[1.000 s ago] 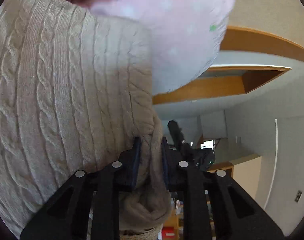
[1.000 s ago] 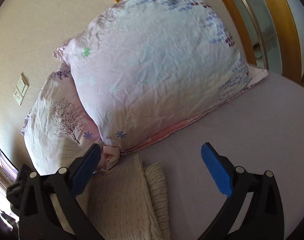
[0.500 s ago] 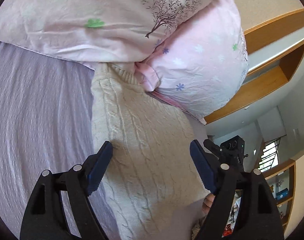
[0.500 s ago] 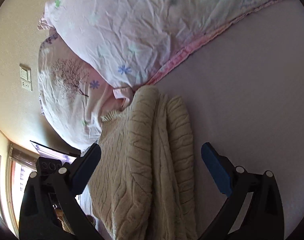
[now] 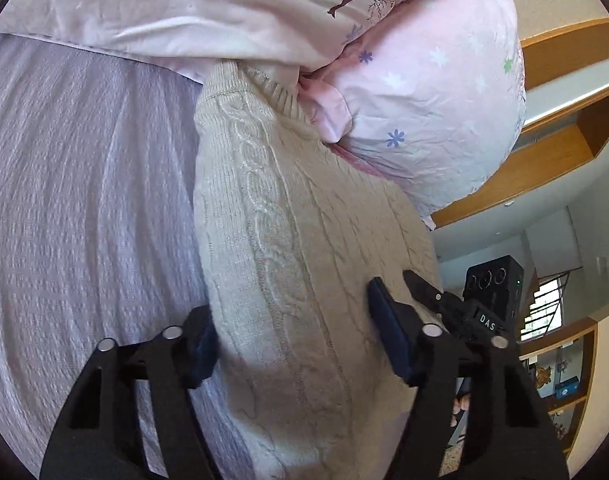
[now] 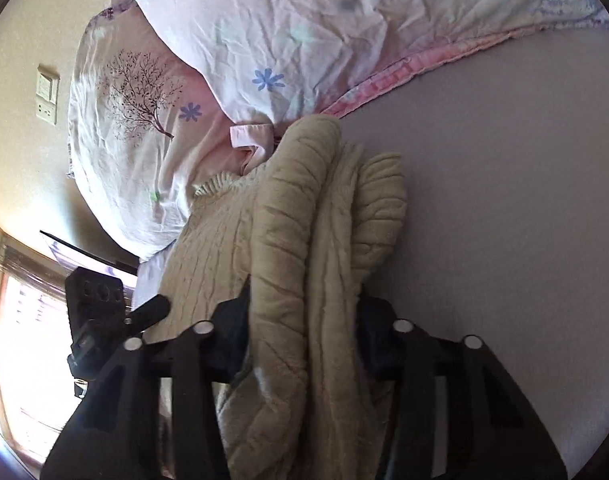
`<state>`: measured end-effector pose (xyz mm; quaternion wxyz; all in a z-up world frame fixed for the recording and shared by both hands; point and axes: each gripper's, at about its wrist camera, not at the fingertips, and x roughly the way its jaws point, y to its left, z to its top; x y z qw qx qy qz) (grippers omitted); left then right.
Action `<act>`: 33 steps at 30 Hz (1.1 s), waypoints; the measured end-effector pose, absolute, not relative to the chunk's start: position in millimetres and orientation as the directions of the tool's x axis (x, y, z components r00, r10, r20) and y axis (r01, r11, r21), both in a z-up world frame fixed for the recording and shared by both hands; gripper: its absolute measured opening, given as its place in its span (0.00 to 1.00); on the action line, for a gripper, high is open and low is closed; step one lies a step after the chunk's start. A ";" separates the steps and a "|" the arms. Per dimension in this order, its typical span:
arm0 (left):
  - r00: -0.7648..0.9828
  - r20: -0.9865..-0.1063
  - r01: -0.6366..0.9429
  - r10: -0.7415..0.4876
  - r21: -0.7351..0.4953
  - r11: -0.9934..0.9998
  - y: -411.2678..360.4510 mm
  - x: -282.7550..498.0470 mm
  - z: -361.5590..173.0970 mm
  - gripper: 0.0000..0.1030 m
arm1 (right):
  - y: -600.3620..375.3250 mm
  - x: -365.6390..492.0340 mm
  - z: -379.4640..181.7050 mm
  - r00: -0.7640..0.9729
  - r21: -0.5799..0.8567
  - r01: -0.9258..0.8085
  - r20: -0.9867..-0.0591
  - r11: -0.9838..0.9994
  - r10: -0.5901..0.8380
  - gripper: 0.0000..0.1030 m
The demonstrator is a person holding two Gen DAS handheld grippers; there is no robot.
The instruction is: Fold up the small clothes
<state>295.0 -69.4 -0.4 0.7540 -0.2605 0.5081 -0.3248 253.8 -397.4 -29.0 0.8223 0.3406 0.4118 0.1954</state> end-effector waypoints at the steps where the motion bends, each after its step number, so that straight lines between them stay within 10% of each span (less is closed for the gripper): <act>1: 0.272 -0.583 0.239 -0.765 -0.730 0.641 -62.8 291.5 2.3 0.46 | -395.2 251.6 -27.0 0.590 0.733 -0.057 -0.523 0.678 0.615 0.36; 7: 0.397 -0.617 0.334 -0.679 -0.592 0.733 -7.8 268.5 46.4 0.44 | -331.8 256.4 -20.5 0.496 0.792 -0.210 -0.419 0.574 0.760 0.34; 11: 0.467 -0.699 0.268 -0.541 -0.471 0.841 18.7 266.3 47.0 0.48 | -311.9 259.1 -14.2 0.572 0.612 -0.139 -0.592 0.779 0.567 0.62; 15: 0.571 -0.645 0.303 -0.509 -0.410 0.860 34.1 233.9 63.1 0.63 | -339.8 229.6 19.3 0.706 0.663 -0.176 -0.430 0.728 0.563 0.63; 18: 0.601 -0.602 0.350 -0.526 -0.393 0.850 29.1 214.7 78.4 0.68 | -321.1 237.0 20.3 0.667 0.634 -0.168 -0.491 0.755 0.560 0.61; 19: 0.597 -0.593 0.369 -0.540 -0.394 0.841 25.1 210.3 81.6 0.70 | -310.8 243.3 15.2 0.641 0.615 -0.160 -0.530 0.772 0.556 0.52; 20: 0.591 -0.590 0.385 -0.549 -0.392 0.836 18.8 207.1 83.5 0.70 | -300.5 247.4 9.8 0.616 0.592 -0.156 -0.568 0.791 0.546 0.18; 21: 0.584 -0.593 0.399 -0.554 -0.385 0.833 14.9 202.0 84.2 0.70 | -295.6 248.0 5.6 0.617 0.564 -0.144 -0.592 0.813 0.519 0.16; 30: 0.596 -0.661 0.390 -0.456 -0.259 0.884 17.9 157.6 62.2 0.71 | -326.3 206.0 1.1 0.706 0.581 -0.008 -0.573 0.814 0.416 0.12; 33: 0.614 -0.696 0.364 -0.374 -0.171 0.916 12.2 140.5 50.1 0.94 | -324.8 178.0 15.0 0.752 0.570 -0.088 -0.500 0.817 0.430 0.29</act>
